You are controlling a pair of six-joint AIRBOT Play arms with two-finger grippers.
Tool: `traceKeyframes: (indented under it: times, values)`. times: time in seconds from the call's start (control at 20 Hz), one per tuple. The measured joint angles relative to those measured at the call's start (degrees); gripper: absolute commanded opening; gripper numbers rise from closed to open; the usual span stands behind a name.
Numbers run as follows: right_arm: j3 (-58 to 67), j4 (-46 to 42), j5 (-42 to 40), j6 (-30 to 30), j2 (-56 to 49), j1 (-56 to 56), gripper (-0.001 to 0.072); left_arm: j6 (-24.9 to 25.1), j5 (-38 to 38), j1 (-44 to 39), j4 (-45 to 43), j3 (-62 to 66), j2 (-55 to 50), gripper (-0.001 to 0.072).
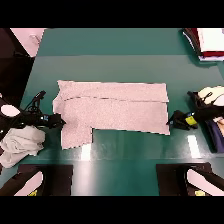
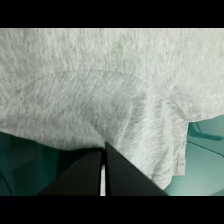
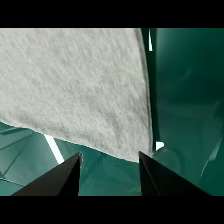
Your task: Fold the shirts.
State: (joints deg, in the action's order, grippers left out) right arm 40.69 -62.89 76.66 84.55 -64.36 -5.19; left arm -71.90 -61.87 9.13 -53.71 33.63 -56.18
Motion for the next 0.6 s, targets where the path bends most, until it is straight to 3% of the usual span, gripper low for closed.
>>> traceKeyframes:
  times: [0.25, 0.4, 0.45, 0.5, 0.6]
  values:
    - [-5.6, 0.3, -4.0, 0.0, 0.4, -0.8, 0.0400, 0.2, -0.6, 0.0, 0.1, 0.5, 0.0, 0.0022]
    - [-6.6, 0.5, -4.6, 0.0, 0.5, -1.0, 0.0263, 0.3, -0.7, 0.0, 0.1, 0.6, 0.0, 0.0022]
    - [-6.8, 0.5, -4.7, 0.0, 0.5, -0.9, 0.0078, 0.3, -0.8, 0.0, 0.1, 0.6, 0.0, 0.0021]
    - [-6.9, 0.2, -5.0, -0.2, 0.5, -0.9, 0.0014, 0.4, -1.0, 0.0, 0.1, 0.6, 0.0, 0.0020]
    - [-7.0, 0.3, -4.3, -1.2, 0.5, -1.0, 0.0012, 1.0, -1.9, 0.0, 0.0, 0.8, 0.0, 0.0019]
